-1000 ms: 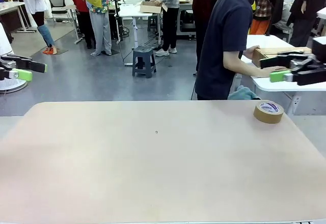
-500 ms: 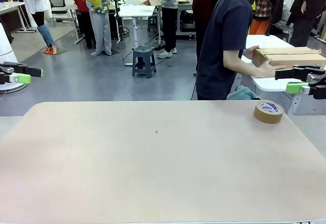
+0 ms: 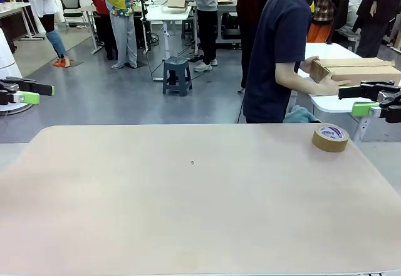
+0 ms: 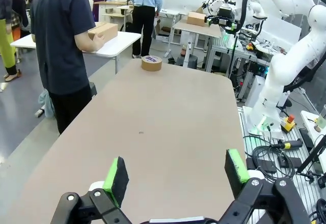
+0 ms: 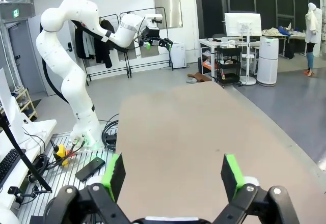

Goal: Wrap the clocks to prevent damage.
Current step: After the human seals the box with tape, release both hands from the side flaps of the Package Box.

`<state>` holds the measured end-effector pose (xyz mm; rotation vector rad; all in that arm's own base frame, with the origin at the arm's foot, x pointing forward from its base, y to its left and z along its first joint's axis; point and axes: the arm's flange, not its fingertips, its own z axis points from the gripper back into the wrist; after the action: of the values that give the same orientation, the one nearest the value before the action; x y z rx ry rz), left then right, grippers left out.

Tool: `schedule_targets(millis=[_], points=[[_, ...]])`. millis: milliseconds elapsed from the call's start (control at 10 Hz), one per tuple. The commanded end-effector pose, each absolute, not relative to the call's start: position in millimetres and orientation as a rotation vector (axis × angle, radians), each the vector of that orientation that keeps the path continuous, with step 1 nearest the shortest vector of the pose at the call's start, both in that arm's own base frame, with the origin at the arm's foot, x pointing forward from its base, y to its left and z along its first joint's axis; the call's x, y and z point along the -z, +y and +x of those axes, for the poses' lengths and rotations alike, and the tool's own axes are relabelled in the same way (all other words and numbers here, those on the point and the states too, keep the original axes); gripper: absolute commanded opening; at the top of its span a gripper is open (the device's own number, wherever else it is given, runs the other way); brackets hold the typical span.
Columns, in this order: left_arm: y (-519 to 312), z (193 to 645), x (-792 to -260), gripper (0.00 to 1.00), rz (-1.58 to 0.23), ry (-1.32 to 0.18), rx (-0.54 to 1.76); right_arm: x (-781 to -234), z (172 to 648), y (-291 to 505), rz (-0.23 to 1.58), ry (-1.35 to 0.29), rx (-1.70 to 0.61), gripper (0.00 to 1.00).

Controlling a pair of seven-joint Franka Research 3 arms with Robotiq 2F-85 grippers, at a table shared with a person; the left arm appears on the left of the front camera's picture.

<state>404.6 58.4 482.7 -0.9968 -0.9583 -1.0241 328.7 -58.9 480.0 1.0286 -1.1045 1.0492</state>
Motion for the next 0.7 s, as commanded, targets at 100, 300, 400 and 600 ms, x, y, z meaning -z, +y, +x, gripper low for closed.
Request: schedule_targets(millis=[100, 300, 400, 600], points=[[59.7, 403.0, -484.5, 1.0, -1.001, -0.94, 1.017, -480.7, 329.3, -58.1, 1.039, -1.118, -1.051, 1.0], [59.7, 403.0, -484.5, 1.0, -1.001, -0.94, 1.017, -480.7, 329.3, -58.1, 1.039, -1.118, -1.051, 1.0], [59.7, 403.0, -484.5, 1.0, -1.001, -0.94, 1.017, -480.7, 329.3, -58.1, 1.039, -1.118, -1.051, 1.0], [59.7, 403.0, -484.5, 1.0, -1.001, -0.94, 1.017, -480.7, 329.3, -58.1, 1.039, -1.118, -1.051, 1.0]])
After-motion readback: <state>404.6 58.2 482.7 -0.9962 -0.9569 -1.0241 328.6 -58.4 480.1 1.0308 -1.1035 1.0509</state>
